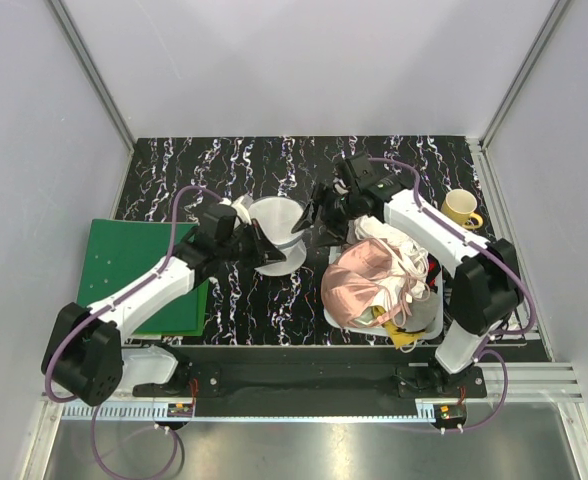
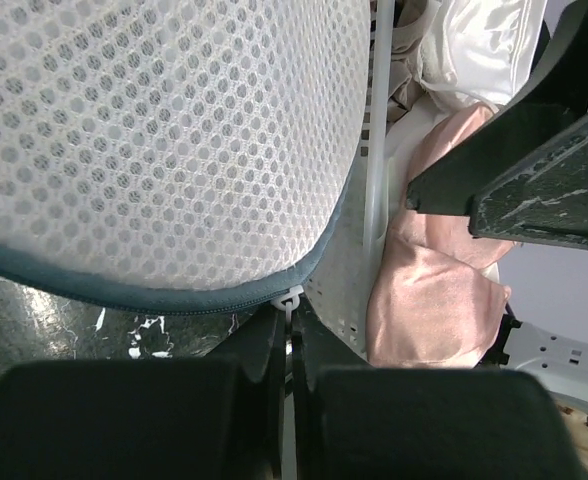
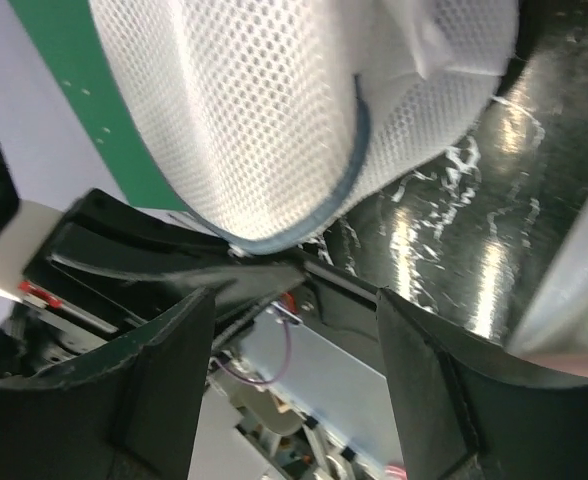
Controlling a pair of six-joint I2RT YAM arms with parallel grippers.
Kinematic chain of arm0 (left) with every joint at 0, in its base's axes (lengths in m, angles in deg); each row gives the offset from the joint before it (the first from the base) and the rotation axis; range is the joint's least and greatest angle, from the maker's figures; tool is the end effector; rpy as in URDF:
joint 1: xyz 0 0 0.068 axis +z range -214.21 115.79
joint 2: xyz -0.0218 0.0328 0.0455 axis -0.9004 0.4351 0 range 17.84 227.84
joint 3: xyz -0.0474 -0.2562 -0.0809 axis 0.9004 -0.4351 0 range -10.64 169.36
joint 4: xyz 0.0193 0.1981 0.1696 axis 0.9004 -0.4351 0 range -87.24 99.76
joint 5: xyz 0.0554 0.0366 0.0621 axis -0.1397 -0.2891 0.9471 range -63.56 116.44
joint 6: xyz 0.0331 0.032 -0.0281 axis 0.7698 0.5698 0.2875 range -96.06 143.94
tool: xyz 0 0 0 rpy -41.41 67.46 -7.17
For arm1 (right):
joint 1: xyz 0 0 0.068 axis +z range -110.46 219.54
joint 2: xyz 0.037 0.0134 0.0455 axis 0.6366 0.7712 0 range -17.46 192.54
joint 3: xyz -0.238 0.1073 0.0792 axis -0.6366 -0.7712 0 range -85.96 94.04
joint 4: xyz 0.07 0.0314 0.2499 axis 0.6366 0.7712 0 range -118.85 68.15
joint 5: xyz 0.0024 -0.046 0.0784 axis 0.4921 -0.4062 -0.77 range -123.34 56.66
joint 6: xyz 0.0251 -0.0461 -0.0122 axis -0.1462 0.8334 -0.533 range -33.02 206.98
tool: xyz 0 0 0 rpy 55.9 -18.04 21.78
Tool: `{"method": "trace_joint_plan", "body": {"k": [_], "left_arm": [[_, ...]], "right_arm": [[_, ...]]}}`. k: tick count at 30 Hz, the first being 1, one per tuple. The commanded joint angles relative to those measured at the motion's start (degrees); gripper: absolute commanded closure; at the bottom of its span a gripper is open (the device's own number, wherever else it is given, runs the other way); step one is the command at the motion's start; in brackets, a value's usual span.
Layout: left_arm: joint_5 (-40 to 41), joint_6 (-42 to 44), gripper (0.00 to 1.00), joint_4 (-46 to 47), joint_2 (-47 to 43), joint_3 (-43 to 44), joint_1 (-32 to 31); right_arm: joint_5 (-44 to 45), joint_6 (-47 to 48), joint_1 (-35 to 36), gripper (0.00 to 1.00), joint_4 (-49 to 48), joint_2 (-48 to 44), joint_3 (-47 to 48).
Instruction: Place the bra in the laundry bag and zip it closed
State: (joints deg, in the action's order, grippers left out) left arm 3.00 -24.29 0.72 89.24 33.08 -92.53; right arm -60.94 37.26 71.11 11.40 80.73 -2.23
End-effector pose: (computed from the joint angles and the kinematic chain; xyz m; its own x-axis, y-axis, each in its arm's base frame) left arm 0.2276 -0.1388 0.2393 -0.8845 -0.3006 -0.3567 0.0845 0.6488 -0.7563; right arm 0.3073 0.2081 0.2856 -0.9775 0.1929 -0.0851 0.0831 0.7235 0.6853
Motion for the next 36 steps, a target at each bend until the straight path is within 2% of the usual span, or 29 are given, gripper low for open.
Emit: {"method": "trace_joint_plan", "body": {"k": [1,5,13,18,20,23,24,25,29,33,36], "left_arm": [[-2.5,-1.9,1.0,5.0,1.0,0.7,-0.5],[-2.9,-2.6,1.0,6.0,1.5,1.2,-0.6],[-3.3,-2.5,1.0,6.2,1.1,1.0,-0.6],[-3.6,-2.2,1.0,6.7,0.8,0.4,-0.6],[-4.3,-2.5,1.0,7.9,0.8,-0.2,-0.6],[-4.6,-2.6,1.0,7.7,1.1,-0.4,-0.6],[-4.6,-2.4,1.0,7.3,1.2,-0.2,-0.5],[-4.2,-1.4,1.0,5.2,1.3,0.1,-0.3],[-2.1,1.8,1.0,-3.4,0.4,-0.3,3.9],[-0.6,6.9,1.0,-12.0,-0.6,-1.0,14.3],[-1.5,8.8,1.0,-14.1,-1.0,-0.6,18.3]], "right_arm": [[-4.0,-8.3,2.3,0.29,-10.3,1.5,-1.4],[-5.2,-12.0,3.1,0.36,-12.8,4.0,-1.1],[-4.4,-12.7,3.1,0.44,-13.2,6.0,-1.0],[-3.2,-11.6,2.9,0.54,-13.1,8.2,-0.7],[-3.7,-11.0,2.8,0.62,-13.3,9.6,-0.1],[-3.9,-9.9,2.7,0.84,-13.3,10.9,1.2],[-3.7,-9.4,2.6,0.95,-13.2,11.1,1.4],[-3.3,-8.5,2.2,0.99,-13.2,11.1,1.5],[-2.5,-2.6,0.7,1.0,-11.9,10.5,2.0],[-4.1,7.3,-0.5,1.0,-8.4,11.9,5.3],[-7.0,14.2,-0.5,1.0,-2.9,14.5,9.9]]}}
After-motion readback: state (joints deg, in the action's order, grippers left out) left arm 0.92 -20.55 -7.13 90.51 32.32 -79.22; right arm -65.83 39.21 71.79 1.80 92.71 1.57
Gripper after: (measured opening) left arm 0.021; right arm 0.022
